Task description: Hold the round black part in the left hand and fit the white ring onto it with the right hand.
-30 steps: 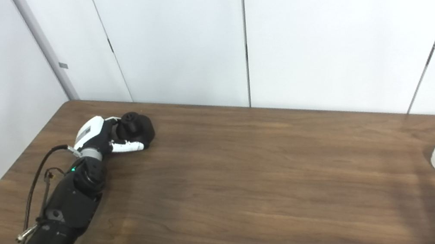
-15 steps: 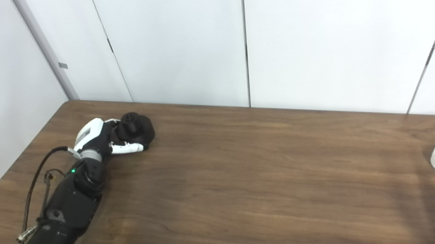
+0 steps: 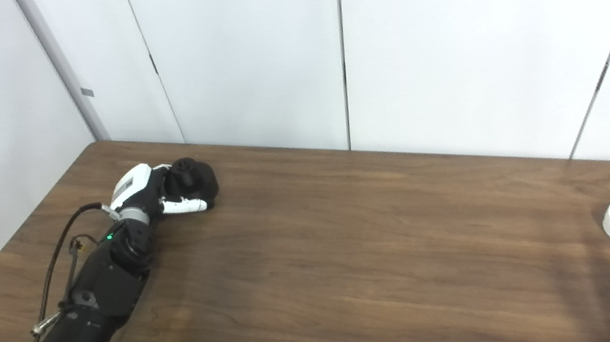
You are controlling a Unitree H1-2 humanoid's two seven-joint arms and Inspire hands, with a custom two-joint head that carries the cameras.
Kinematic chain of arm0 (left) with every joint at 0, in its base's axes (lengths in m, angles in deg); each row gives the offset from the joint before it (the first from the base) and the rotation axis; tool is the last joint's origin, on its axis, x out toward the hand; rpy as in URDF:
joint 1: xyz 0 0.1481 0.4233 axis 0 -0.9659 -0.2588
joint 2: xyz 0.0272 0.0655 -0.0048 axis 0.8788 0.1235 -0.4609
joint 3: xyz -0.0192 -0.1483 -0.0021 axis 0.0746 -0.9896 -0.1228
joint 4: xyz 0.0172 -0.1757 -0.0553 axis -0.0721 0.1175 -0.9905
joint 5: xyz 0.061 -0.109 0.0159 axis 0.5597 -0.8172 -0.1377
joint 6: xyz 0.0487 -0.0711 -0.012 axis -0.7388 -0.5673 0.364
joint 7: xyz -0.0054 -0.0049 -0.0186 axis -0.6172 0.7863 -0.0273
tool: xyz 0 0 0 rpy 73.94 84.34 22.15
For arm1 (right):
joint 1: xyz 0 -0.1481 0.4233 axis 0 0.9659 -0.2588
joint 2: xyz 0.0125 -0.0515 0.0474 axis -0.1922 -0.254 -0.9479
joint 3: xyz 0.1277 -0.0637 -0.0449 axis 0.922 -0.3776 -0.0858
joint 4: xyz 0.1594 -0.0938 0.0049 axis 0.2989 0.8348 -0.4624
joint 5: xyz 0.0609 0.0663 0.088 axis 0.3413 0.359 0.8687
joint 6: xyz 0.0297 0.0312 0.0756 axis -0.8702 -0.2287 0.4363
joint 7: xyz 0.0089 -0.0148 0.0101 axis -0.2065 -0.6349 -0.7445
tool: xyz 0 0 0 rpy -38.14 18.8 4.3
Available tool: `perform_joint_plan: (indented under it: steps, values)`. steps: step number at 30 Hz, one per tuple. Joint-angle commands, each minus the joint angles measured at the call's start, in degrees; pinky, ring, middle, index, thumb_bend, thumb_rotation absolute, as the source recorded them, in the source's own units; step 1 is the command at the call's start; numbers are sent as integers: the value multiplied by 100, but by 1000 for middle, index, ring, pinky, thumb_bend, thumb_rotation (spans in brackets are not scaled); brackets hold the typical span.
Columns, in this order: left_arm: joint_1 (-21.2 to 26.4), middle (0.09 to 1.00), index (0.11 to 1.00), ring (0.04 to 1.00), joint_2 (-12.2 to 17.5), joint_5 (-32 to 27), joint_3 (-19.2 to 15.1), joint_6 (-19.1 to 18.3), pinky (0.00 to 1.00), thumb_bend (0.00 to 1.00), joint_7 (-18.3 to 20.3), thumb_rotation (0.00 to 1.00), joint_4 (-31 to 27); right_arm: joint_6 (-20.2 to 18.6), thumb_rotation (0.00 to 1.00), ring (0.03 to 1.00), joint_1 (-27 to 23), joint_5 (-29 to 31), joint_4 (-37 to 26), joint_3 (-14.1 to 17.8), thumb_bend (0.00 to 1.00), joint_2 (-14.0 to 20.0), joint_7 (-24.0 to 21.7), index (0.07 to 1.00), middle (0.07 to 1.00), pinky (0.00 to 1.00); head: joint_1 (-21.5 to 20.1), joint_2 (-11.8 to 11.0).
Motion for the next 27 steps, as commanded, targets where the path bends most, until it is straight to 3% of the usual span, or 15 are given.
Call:
perform_joint_plan:
  steps: [1, 10, 14, 16, 18, 19, 21, 27]
  values:
    - [369, 925, 849, 960, 104, 44, -2, 86, 979, 1000, -159, 392, -5, 127, 1000, 1000, -84, 36, -173, 45, 570, 16, 22, 1000, 1000, 1000, 9, 2]
    - [417, 928, 839, 968, 103, 76, 42, 82, 1000, 1000, -189, 391, 34, 135, 1000, 1000, -73, -17, -170, 39, 539, 27, 32, 1000, 1000, 1000, 7, 23]
    - [407, 912, 766, 959, 81, 42, 3, 120, 1000, 1000, -299, 379, 42, 133, 1000, 1000, -79, -10, -146, 39, 567, 38, 18, 1000, 1000, 1000, 13, 30]
    - [403, 887, 645, 948, 20, -54, -121, 250, 1000, 989, -517, 302, 130, 137, 1000, 1000, -89, 15, -127, 48, 564, 34, 12, 1000, 1000, 1000, 19, 30]
    - [418, 866, 568, 939, -28, -107, -207, 306, 1000, 927, -654, 214, 219, 114, 1000, 1000, -99, 21, -112, 58, 563, 28, 24, 1000, 1000, 1000, 28, 31]
    - [423, 862, 529, 943, -47, -130, -239, 330, 1000, 731, -697, 145, 247, 118, 1000, 1000, -103, 32, -97, 61, 565, 31, 19, 1000, 1000, 1000, 28, 31]
    - [419, 847, 494, 940, -75, -187, -289, 388, 1000, 580, -763, 88, 263, 173, 1000, 1000, -110, 54, -50, 67, 568, 45, -8, 1000, 1000, 1000, 30, 33]
    - [403, 792, 479, 909, -79, -178, -270, 483, 1000, 525, -901, 54, 297, 217, 1000, 1000, -102, 26, -10, 72, 560, 49, -8, 1000, 1000, 1000, 33, 36]
